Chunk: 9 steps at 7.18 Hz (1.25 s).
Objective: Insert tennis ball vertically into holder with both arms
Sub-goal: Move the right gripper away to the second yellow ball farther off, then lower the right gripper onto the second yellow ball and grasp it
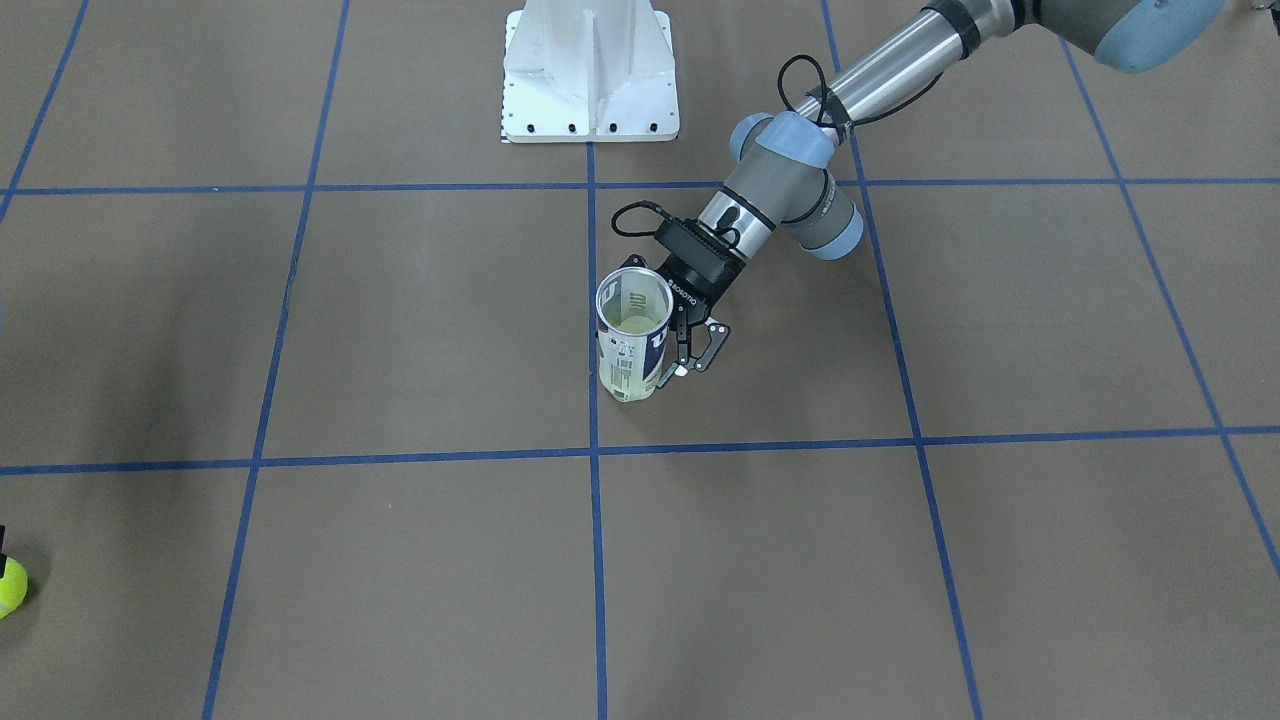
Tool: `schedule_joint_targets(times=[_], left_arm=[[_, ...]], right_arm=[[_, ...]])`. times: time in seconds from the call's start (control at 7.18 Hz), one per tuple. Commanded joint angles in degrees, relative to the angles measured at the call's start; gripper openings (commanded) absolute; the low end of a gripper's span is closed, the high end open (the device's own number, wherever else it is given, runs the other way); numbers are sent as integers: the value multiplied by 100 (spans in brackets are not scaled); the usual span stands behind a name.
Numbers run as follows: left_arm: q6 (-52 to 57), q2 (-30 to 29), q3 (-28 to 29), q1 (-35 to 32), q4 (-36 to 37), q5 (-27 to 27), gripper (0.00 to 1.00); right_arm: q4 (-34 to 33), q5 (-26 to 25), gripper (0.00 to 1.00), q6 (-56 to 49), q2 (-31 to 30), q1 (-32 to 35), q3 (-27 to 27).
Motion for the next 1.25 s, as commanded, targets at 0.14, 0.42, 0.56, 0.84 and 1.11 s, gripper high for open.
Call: schedule_joint_targets(times=[0.14,0.42,0.56,0.84,1.11], left_arm=[[0,0,6,0,0,-7,99],[0,0,6,0,0,-15,99],[0,0,6,0,0,-15,99],[9,0,6,0,0,-24,99],[9,0,6,-9,0,-24,99]], right_arm=[[844,-734,99,-33,-122,-285,-688],[934,-1032,99,-32,-176,-470,-819],[943,-1139,99,-24,-167,-541,-890],[943,-1149,99,-24,-176,-629,-952],[943,-1149,99,-24,-185,-664,-1040]])
